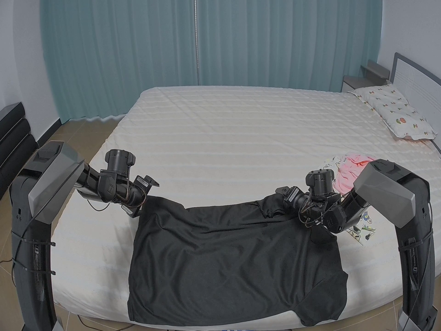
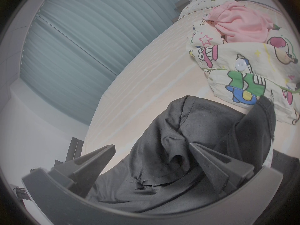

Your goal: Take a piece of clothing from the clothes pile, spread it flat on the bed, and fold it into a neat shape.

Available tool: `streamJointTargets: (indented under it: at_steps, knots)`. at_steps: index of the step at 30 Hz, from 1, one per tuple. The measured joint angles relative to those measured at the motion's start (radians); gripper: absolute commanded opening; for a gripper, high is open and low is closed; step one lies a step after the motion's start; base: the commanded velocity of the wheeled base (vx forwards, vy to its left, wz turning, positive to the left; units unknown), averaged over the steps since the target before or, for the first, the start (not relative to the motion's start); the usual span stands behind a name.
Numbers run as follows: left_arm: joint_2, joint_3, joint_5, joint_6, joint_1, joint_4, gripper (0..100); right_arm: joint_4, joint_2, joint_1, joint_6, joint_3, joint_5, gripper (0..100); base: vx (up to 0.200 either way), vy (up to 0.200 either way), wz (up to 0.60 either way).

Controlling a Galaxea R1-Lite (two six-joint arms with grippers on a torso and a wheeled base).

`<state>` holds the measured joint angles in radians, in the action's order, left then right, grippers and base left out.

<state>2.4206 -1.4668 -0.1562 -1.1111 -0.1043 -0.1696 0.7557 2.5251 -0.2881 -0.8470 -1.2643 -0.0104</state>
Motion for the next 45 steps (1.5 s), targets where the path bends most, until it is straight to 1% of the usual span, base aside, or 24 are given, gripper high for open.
streamJointTargets:
  at_steps: [8,9,17,25,28,35,36,40,45]
  knots:
    - [0.000,0.000,0.000,0.000,0.000,0.000,100,-0.034,0.041,0.000,0.002,-0.071,-0.007,100,0.000,0.000,0.00]
    - [0.000,0.000,0.000,0.000,0.000,0.000,100,-0.040,0.045,0.000,0.002,-0.078,-0.007,0,0.000,0.000,0.00]
    - [0.000,-0.001,0.000,0.000,-0.001,0.000,100,-0.056,0.074,0.001,0.000,-0.129,-0.021,0,0.000,0.000,0.00]
    - [-0.001,-0.001,0.000,-0.001,0.000,0.000,100,-0.043,0.061,0.027,-0.003,-0.190,-0.039,0,0.000,0.000,0.00]
    - [-0.001,-0.001,0.000,-0.001,0.000,0.000,100,-0.036,0.054,0.030,-0.003,-0.226,-0.040,0,0.000,0.000,0.00]
    - [-0.002,-0.001,0.001,-0.001,0.000,0.000,100,-0.005,0.060,0.038,-0.002,-0.384,-0.054,0,0.000,0.000,0.00]
    - [-0.002,-0.001,0.001,-0.001,0.000,0.000,100,-0.004,0.065,0.038,-0.002,-0.406,-0.061,100,0.000,0.000,0.00]
    - [-0.002,-0.001,0.001,-0.001,0.000,0.000,100,-0.004,0.101,0.042,-0.001,-0.500,-0.091,100,0.000,0.000,0.00]
    - [-0.003,-0.001,0.001,-0.001,0.000,0.000,100,-0.010,0.167,0.061,0.008,-0.580,-0.108,100,0.000,0.000,0.00]
